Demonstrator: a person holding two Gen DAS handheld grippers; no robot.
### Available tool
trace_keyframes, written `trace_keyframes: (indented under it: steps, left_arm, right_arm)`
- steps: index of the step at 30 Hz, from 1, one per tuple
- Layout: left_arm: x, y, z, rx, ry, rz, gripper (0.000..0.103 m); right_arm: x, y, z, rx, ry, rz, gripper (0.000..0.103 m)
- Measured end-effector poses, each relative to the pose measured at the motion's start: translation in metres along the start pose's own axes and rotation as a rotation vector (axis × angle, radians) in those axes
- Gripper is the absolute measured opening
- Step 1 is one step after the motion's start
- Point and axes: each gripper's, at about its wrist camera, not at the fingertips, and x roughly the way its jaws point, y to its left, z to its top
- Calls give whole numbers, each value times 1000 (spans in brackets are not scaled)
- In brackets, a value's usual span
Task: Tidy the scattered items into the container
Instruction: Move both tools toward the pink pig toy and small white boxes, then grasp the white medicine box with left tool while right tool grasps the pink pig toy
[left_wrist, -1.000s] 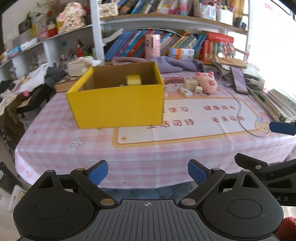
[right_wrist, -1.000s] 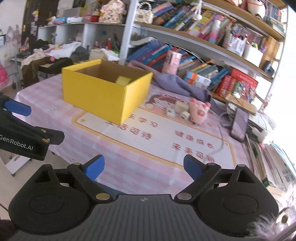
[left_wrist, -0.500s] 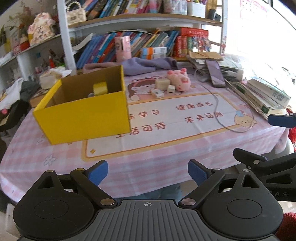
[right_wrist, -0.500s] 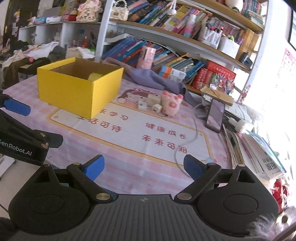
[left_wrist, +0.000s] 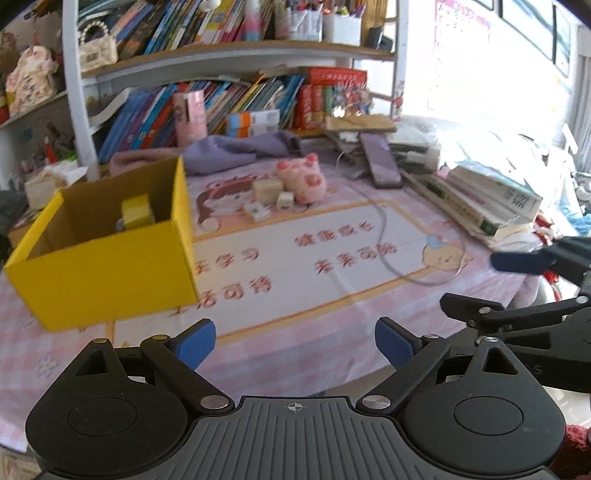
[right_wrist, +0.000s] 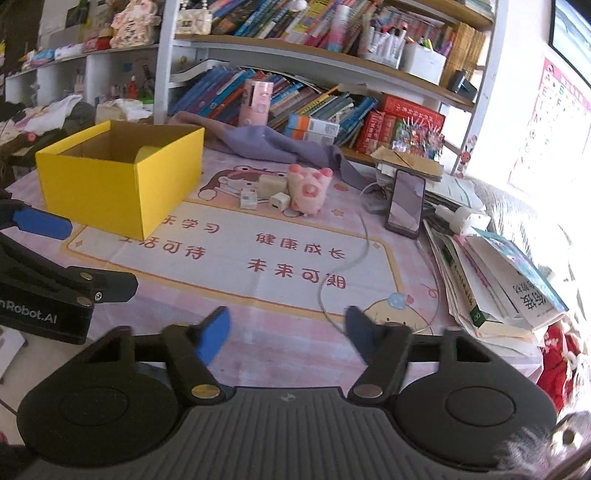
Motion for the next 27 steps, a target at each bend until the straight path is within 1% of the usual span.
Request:
trace_keyframes:
  steps: [3,5,9,15,24,27]
  left_arm:
    - [6,-1,6,9,-19,-8,95]
    - [10,-1,10,11,-31,-11,95]
    - [23,-2,20,21,-48,-15,95]
    - [50,-3,38,33,-50,-32,94]
    - [99,-6,76,-4,-34,-29,93]
    - [113,-8,88,-19,-27,-16,93]
  right_arm:
    - [8,-6,5,21,-1,7,50]
    - [14,-9,9,32,-3,13,49]
    - [28,-14,16,35,-2,16,49]
    - [56,-24,30,33,12,21,49]
    - [99,-61,58,39,23,18,49]
    - [112,-77,68,39,25,27,49]
